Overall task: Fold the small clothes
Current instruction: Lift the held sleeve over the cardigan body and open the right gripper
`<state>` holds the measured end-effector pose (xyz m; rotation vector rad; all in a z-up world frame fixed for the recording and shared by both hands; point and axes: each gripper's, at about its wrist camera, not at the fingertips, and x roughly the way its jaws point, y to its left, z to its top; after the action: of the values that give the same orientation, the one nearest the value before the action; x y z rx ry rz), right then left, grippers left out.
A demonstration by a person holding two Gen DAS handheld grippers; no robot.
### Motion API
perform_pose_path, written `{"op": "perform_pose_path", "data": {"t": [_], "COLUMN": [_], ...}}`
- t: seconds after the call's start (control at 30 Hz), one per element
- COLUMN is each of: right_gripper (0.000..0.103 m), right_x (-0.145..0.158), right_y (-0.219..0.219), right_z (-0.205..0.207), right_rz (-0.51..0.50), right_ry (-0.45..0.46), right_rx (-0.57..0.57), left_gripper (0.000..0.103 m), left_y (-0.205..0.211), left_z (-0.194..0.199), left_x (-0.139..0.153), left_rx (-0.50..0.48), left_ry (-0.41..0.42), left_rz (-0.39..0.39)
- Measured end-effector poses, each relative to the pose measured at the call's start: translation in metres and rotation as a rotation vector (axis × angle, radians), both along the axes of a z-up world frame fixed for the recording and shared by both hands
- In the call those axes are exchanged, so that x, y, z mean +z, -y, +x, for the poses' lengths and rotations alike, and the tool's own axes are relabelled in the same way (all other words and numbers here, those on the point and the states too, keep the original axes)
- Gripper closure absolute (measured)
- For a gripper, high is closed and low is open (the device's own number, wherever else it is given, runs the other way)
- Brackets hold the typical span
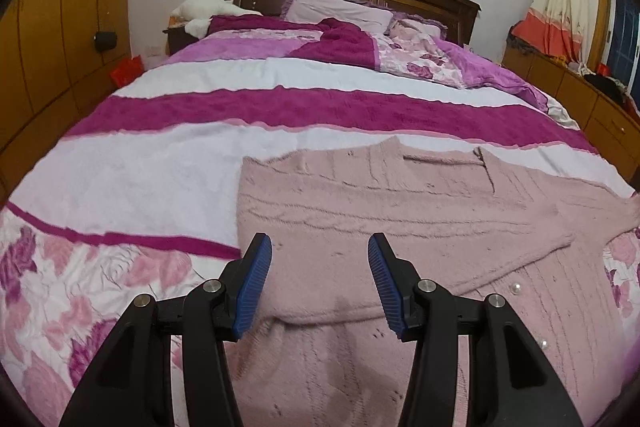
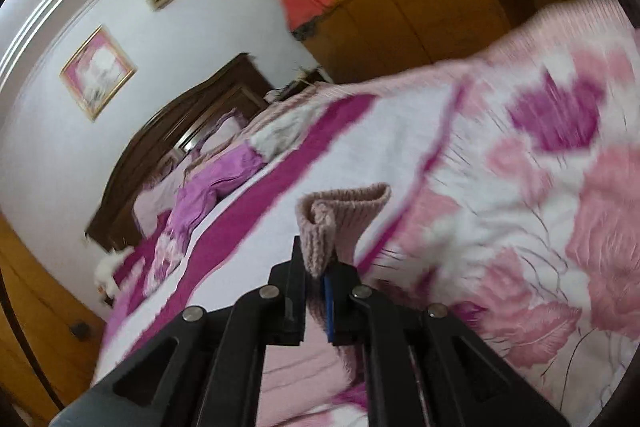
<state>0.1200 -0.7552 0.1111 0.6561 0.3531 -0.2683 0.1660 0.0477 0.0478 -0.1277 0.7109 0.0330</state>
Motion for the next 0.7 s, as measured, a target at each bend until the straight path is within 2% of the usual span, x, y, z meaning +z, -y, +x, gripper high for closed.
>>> {"op": "perform_pose_path", "data": {"t": [0.07,0.17,0.37,0.5,0.7], "right_gripper": [0.097,0.097,0.097,0.097,0.097], "right_x": [0.028,0.059,0.102,0.110,0.103], "right_y": [-0.031,-0.070,-0.159,-0.224,-0.326], "right_z": [0.006,0.013,0.026,0.043,0.061], "right_rz": [-0.083,-0.157,-0.285,-0.307,-0.382], "right_ry": [-0.009,-0.014,-0.026,-0.033,-0.050], "right_rx": [0.034,0.078,0.150,0.214,0.333], "left_gripper": [0.076,0.076,0.076,0.076,0.076], "left_y": [-0.005,-0.014,-0.033,-0.047,-0.058], "left_z": [0.000,-0.002,-0.008,-0.010,-0.015], "left_x": [0.004,0.008,0.014,0.013,0.012], "left_rx": [0.008,0.023,0.059,0.073,0.087], "left_ry": [0.008,0.017,0.024,0.000,-0.011], "left_rz": [-0.007,-0.035,-0.051,-0.093,-0.096]}}
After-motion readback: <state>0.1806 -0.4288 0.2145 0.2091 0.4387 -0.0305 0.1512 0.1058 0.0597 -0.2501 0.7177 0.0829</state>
